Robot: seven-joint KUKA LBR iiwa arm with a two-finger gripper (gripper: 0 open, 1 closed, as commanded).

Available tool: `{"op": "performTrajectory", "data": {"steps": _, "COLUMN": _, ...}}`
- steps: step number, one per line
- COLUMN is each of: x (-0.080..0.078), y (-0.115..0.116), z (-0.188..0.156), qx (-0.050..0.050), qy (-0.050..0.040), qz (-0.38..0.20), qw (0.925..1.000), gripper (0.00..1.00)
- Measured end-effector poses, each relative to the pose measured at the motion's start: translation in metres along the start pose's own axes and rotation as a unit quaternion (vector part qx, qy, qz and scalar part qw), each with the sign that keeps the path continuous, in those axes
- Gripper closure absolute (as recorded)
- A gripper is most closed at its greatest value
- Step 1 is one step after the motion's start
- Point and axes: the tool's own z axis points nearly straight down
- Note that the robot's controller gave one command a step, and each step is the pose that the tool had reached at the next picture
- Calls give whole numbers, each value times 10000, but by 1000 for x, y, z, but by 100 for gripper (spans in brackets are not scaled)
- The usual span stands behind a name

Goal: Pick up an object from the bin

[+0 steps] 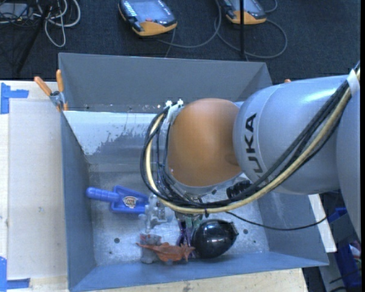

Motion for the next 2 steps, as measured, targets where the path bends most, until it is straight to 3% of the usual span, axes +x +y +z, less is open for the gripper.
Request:
{"op": "performTrajectory", "data": {"steps": 1, "x": -26, "y": 55, "z": 37, "qx": 0, "qy": -1, "qz": 158, "qw": 9999, "gripper": 0}}
{"op": "performTrajectory", "data": {"steps": 2, "x": -26, "y": 55, "z": 37, "qx": 0, "qy": -2, "qz": 163, "qw": 9999, "gripper": 0}}
